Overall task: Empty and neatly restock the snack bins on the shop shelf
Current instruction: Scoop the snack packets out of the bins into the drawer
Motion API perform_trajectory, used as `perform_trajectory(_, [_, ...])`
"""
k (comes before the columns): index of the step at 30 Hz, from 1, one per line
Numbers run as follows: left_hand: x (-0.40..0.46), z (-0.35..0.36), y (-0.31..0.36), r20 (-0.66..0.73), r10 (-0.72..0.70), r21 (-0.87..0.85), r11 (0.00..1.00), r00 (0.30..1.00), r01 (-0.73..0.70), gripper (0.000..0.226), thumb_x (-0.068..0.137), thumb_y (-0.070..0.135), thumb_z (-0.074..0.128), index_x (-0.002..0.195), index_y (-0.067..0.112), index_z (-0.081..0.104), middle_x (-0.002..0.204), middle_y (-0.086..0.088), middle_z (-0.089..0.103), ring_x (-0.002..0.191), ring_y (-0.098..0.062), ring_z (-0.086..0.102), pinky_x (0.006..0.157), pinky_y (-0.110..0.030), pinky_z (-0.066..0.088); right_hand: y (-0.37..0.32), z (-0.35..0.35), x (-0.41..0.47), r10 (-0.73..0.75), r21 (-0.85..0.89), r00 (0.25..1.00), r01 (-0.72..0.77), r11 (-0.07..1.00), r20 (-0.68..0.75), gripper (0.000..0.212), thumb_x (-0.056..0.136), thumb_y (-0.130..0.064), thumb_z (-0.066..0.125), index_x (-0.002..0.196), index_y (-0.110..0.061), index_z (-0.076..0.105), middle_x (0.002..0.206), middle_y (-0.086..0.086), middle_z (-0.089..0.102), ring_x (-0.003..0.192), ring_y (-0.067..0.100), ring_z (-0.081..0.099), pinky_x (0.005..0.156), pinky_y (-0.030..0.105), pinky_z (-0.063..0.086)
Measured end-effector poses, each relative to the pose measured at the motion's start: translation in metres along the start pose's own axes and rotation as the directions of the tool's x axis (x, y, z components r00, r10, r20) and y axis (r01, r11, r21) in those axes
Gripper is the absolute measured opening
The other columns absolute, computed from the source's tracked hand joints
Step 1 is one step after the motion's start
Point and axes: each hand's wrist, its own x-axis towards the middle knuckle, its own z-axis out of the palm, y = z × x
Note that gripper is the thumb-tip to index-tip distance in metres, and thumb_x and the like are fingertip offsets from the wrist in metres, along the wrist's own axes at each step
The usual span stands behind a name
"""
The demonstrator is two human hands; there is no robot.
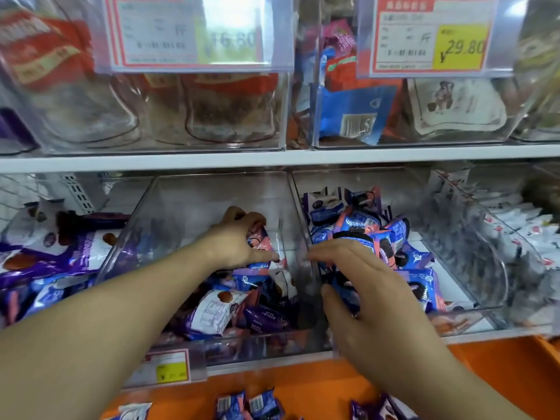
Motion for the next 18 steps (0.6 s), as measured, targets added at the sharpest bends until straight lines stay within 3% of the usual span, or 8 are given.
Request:
perform_trajectory(5, [-0.004,-0.003,-0.002,-0.071,0.033,-0.068,0.997,0.997,-0.038,0.078,0.068,0.053,0.091,0.135,0.038,0.056,0.133,0.001,0.039,0.113,-0.022,0.056,0.095,-0.024,0.046,0.0,0.001,-0.001,0.001,-0.011,1.0,-0.001,1.0,-0.002,0.044,0.099,-0.015,0.063,0.136,-0.037,0.059,0.138,-0.035,0.049,0.136,-0.009,0.042,0.108,0.002,0.029])
perform_trajectory(9, [-0.013,-0.004,-0.013,-0.316,0.02,-0.176,0.981,0.948,-0.079,0.06,0.06,0.046,0.094,0.114,0.039,0.068,0.121,0.002,0.053,0.108,-0.014,0.058,0.088,-0.019,0.042,0.0,0.0,-0.003,0.014,-0.027,1.0,-0.014,1.0,0.005,0.05,0.098,-0.015,0.063,0.141,-0.04,0.056,0.143,-0.037,0.046,0.139,-0.013,0.037,0.107,-0.002,0.023])
perform_trajectory(12, [-0.029,-0.021,-0.016,-0.46,-0.004,-0.313,0.936,0.888,-0.158,0.049,0.059,0.048,0.092,0.103,0.041,0.073,0.115,0.004,0.064,0.099,-0.002,0.062,0.092,-0.022,0.052,-0.001,0.0,-0.005,0.043,-0.054,0.999,-0.041,0.998,0.032,0.056,0.099,-0.017,0.063,0.147,-0.044,0.05,0.145,-0.041,0.039,0.14,-0.016,0.029,0.104,-0.006,0.016])
perform_trajectory(14, [-0.052,-0.037,-0.01,-0.535,-0.029,-0.359,0.912,0.844,-0.196,0.046,0.062,0.05,0.092,0.103,0.042,0.073,0.111,0.008,0.069,0.098,-0.001,0.066,0.09,-0.021,0.054,-0.004,-0.001,-0.006,0.058,-0.08,0.997,-0.053,0.995,0.059,0.061,0.099,-0.017,0.063,0.15,-0.044,0.045,0.147,-0.039,0.035,0.139,-0.017,0.024,0.103,-0.007,0.01])
perform_trajectory(18, [-0.131,-0.057,0.019,-0.587,-0.041,-0.409,0.877,0.809,-0.252,0.053,0.072,0.04,0.093,0.119,0.033,0.069,0.113,0.015,0.067,0.101,0.01,0.059,0.081,-0.004,0.041,-0.011,-0.003,-0.008,0.051,-0.123,0.994,-0.04,0.992,0.092,0.066,0.097,-0.012,0.064,0.153,-0.037,0.04,0.159,-0.024,0.036,0.149,-0.002,0.025,0.102,-0.005,0.005])
